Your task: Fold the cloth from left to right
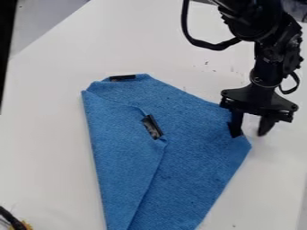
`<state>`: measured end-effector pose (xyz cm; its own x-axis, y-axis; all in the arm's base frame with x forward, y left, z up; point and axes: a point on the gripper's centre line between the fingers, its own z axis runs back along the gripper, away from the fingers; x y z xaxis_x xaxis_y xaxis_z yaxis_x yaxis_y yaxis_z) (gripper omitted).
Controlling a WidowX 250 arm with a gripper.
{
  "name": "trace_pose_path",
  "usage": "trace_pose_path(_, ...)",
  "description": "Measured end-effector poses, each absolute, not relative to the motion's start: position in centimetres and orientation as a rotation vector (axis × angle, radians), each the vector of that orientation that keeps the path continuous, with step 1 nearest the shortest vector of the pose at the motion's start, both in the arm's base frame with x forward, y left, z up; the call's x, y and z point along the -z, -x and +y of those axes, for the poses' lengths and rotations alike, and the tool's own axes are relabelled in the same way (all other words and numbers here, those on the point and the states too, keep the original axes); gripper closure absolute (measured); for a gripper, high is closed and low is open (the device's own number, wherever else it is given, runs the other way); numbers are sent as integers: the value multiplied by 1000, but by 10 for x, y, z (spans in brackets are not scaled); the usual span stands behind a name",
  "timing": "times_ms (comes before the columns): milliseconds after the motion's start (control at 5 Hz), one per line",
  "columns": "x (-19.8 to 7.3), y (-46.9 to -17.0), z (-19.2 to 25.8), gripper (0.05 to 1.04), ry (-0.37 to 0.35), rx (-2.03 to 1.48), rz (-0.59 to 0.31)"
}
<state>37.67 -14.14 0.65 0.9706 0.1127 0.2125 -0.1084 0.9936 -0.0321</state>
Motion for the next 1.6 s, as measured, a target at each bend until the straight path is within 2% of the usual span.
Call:
trace_pose_path(200, -6, -376, -143, 137, 36, -125, -216)
trace_pose_path(400, -4, -377, -139, 194, 56, -136, -215)
trace_pose_path(600, -4, -377, -136, 195, 64, -143, -220)
trace_pose_path(1000, -8, -377, -126, 182, -22, -127, -197)
trace_pose_path(1200, -7, -373, -124, 181, -21, -126, -197)
trace_pose_path(1400, -6, -369, -122, 213, -23, -127, -192)
trace_pose_path(1600, -5, -364, -114, 294, -29, -131, -176)
